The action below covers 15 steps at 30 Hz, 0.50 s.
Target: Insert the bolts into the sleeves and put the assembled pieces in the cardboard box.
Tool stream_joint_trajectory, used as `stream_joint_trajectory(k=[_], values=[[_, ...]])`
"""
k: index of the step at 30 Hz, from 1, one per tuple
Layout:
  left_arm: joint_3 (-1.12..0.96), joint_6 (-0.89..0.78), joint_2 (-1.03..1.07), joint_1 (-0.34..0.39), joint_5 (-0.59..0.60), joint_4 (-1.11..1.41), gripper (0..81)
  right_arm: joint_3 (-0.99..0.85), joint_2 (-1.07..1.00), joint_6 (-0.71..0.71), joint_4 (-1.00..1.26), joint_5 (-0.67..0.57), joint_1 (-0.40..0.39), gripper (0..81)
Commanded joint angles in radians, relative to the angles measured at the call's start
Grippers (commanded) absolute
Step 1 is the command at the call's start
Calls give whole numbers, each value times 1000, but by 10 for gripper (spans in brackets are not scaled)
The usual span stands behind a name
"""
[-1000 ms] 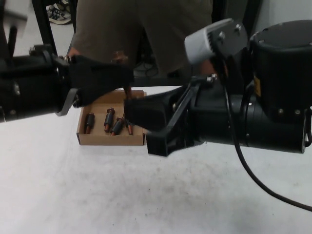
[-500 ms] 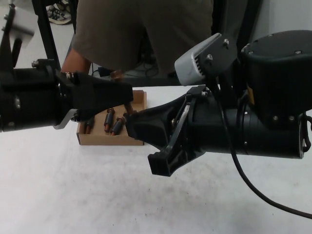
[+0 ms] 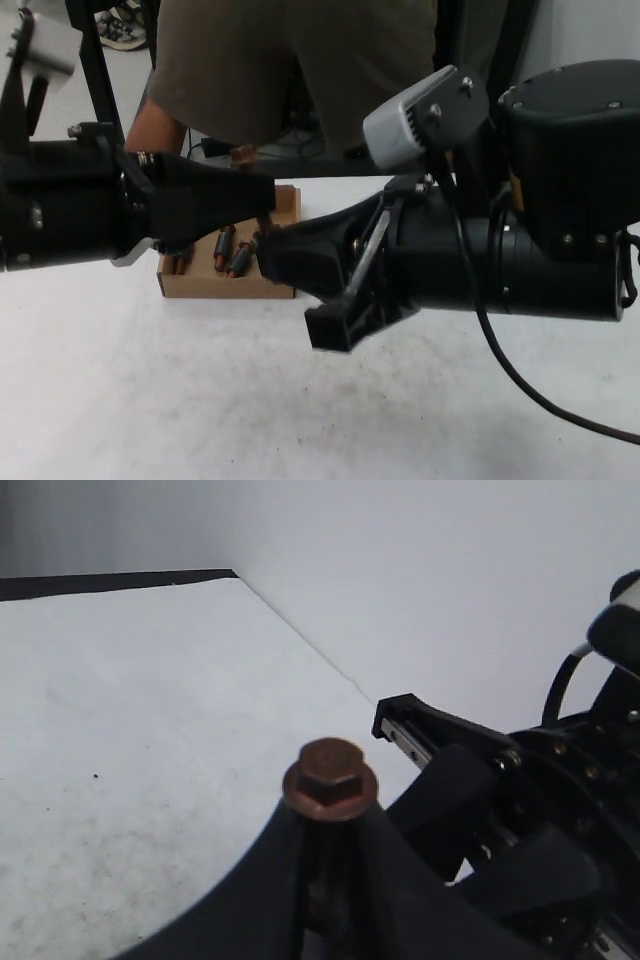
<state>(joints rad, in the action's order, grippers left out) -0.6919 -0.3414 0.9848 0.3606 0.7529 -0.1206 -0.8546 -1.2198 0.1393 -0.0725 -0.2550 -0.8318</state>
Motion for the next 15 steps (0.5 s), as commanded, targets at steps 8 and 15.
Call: stream_joint_trajectory(k=[8, 15], values=[[-2, -15, -2, -1, -42, -73, 8, -17, 13, -11, 131, -18, -1, 2], [-2, -10, -2, -1, 47, -13, 192, -17, 13, -11, 131, -18, -1, 2]])
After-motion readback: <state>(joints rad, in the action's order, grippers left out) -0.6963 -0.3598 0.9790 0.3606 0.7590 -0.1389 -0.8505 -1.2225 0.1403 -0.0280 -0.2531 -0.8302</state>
